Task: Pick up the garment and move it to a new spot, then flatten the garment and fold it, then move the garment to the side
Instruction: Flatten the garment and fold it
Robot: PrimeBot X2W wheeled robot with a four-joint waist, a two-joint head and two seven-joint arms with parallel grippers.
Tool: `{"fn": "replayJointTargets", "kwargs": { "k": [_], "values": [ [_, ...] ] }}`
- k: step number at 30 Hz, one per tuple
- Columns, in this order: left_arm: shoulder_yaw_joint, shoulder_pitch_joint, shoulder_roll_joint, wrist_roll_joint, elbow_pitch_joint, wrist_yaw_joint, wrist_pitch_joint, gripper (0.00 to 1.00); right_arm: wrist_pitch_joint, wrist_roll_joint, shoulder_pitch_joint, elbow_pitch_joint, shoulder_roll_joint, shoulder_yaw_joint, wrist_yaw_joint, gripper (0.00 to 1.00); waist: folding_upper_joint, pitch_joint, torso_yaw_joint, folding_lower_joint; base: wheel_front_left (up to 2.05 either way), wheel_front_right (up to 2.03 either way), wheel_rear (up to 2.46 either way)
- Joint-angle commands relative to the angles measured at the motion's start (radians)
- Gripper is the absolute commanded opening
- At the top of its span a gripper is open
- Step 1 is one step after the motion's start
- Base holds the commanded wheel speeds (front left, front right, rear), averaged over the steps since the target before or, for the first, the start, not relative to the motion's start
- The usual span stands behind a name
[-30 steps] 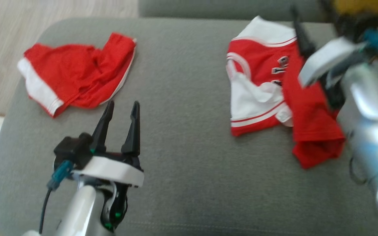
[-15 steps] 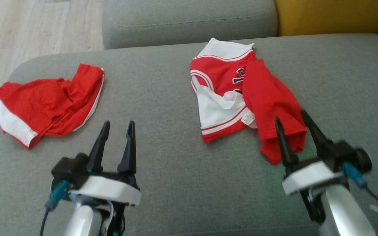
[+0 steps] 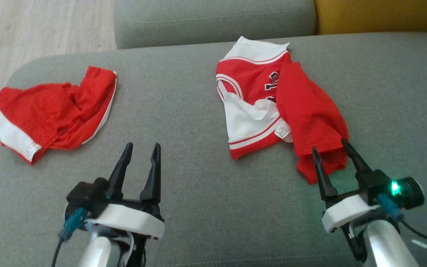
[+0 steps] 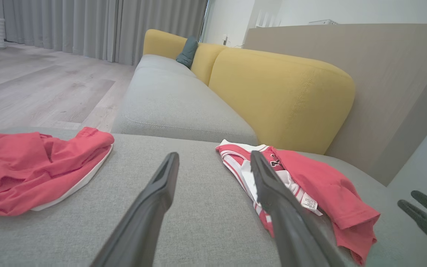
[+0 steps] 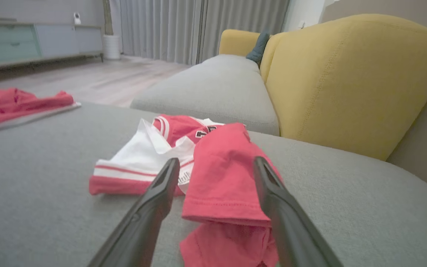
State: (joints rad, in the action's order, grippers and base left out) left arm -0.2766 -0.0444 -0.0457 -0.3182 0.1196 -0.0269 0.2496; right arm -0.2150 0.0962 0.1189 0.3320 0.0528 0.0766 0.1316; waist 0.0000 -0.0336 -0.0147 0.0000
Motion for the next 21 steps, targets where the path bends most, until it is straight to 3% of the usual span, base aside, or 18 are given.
{"fn": "replayJointTargets", "kwargs": {
  "k": [1,13,21],
  "values": [
    [0.03,-0.051,-0.004,-0.007,-0.028,0.001,0.012,1.0,0.004,0.046,0.065,-0.011,-0.002,0.007,-0.001,1.0,0.0,-0.016,0.014,0.0,0.0,0.0,0.0],
    [0.027,-0.097,-0.004,-0.002,-0.016,-0.013,0.012,1.0,-0.009,0.343,0.172,0.153,-0.002,-0.053,-0.001,1.0,0.0,-0.097,0.068,0.0,0.0,0.0,0.0],
    [0.032,-0.115,-0.004,-0.001,-0.011,-0.017,0.012,1.0,-0.031,0.391,0.215,0.223,-0.003,-0.093,-0.001,1.0,0.0,-0.123,0.077,0.0,0.0,0.0,0.0]
  ]
}}
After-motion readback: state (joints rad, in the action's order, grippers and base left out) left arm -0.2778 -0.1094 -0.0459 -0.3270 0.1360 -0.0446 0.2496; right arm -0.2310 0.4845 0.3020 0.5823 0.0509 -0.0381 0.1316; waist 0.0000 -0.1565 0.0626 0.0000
